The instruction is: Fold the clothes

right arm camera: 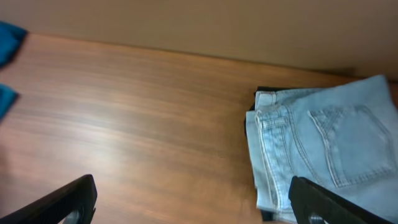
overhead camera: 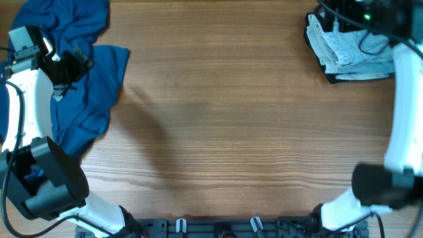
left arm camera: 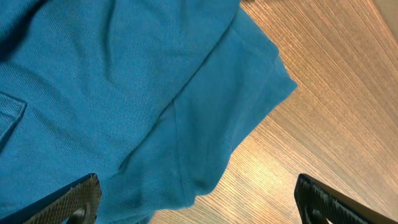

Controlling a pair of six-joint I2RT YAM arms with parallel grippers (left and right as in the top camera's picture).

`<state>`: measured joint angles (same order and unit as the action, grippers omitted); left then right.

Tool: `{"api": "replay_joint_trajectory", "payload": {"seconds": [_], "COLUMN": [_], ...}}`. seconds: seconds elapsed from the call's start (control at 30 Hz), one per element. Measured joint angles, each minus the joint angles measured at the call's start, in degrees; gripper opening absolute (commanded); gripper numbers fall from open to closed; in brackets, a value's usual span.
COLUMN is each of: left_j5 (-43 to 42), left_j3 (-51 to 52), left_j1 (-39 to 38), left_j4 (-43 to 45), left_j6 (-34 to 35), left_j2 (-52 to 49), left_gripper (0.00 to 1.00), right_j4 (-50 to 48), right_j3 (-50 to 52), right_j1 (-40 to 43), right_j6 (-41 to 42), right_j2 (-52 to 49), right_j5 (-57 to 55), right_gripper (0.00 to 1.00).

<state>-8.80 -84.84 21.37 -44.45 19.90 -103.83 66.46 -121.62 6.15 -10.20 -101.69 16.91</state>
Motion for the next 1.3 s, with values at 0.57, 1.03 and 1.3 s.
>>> {"api": "replay_joint_trajectory", "payload": {"seconds": [0.57,1.03,1.3], "left_j5": [0.00,0.00,0.00], "left_j3": [0.00,0.00,0.00], "left_j1": [0.00,0.00,0.00], "left_j4": [-0.04,-0.04,-0.04], "left_j6": [0.00,0.00,0.00], "left_j2": [0.00,0.00,0.00], "left_gripper": [1.00,1.00,1.00], "right_j4": [11.39,6.69,-16.31], "right_j3": [-0.13,1.36,24.39], "right_j1": [0.00,0.00,-0.31], "right_j6": [3.15,3.39,4.70], "right_j2": [11.52,10.67,20.83], "right_j5": [-0.90,-1.95,-1.44], "right_gripper": [1.00,1.00,1.00]}}
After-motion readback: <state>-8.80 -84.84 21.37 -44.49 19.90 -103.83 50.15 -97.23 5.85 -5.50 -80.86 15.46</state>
